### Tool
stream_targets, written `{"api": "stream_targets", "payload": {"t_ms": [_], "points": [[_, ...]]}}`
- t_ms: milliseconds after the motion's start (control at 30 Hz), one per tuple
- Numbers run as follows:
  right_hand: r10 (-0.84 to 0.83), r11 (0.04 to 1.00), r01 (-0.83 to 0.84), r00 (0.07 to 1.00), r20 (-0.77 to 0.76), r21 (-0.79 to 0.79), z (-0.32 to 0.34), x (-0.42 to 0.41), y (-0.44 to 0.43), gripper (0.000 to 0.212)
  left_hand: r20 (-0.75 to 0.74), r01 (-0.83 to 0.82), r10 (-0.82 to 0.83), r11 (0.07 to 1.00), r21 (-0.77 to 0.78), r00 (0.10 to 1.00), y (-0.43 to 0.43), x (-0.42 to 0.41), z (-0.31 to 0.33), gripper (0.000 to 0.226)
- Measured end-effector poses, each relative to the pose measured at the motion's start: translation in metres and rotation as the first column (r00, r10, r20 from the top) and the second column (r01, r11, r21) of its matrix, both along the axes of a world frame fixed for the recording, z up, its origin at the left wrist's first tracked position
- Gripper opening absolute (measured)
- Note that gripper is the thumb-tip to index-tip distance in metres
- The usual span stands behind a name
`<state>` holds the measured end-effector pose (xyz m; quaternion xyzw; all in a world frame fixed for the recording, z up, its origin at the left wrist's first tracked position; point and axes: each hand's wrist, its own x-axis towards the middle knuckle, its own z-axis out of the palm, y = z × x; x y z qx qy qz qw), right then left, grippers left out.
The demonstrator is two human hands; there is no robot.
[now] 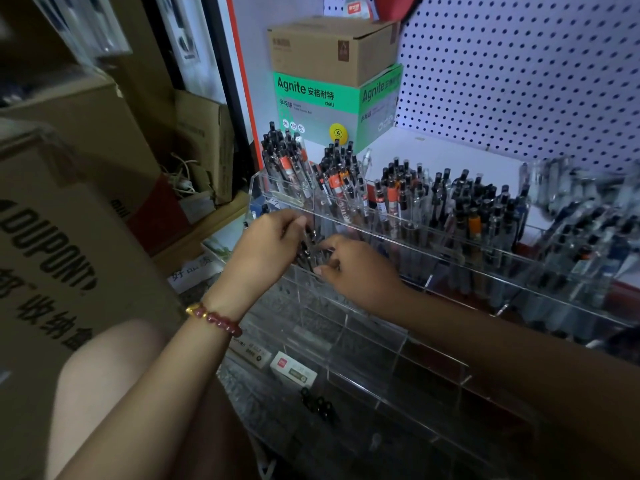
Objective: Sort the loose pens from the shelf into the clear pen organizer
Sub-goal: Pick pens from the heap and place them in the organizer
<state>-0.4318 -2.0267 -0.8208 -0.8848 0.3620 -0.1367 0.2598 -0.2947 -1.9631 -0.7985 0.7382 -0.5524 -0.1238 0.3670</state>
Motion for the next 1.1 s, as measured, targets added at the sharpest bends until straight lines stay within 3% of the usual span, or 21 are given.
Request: {"api": "stream_targets", "payload": {"t_ms": [33, 167, 367, 633, 933, 1100], "points": [[-0.011, 1.000, 0.011, 1.000, -0.001, -0.017, 0.000, 0.000, 0.001, 0.036, -0.023, 0.017, -0.017, 1.000, 0.020, 1.000, 0.002, 0.000, 0.001, 0.017], [-0.039, 0.997, 0.039, 0.999, -0.006, -0.063, -0.001, 0.001, 0.002, 0.034, -0.015, 0.010, -0.009, 0.997, 0.077, 1.000, 0.000, -0.001, -0.003, 0.044], [-0.021, 0.998, 0.020, 1.000, -0.019, -0.063, -0.002, 0.000, 0.000, 0.035, -0.054, -0.031, 0.032, 0.999, 0.026, 0.998, -0.004, -0.003, -0.005, 0.039], [0.023, 0.998, -0.026, 0.999, -0.049, -0.064, -0.002, -0.003, -0.001, 0.017, -0.183, -0.021, 0.021, 1.000, 0.004, 0.983, -0.006, -0.008, -0.008, 0.045], [0.014, 0.999, -0.015, 1.000, -0.019, -0.034, -0.004, -0.004, -0.001, 0.018, -0.161, -0.028, 0.017, 0.997, -0.068, 0.987, -0.007, -0.008, -0.011, 0.037], [0.030, 0.998, -0.034, 0.997, -0.064, -0.061, -0.004, -0.002, 0.000, 0.031, 0.031, -0.032, 0.038, 0.984, -0.176, 0.999, -0.007, -0.008, -0.011, 0.038]]}}
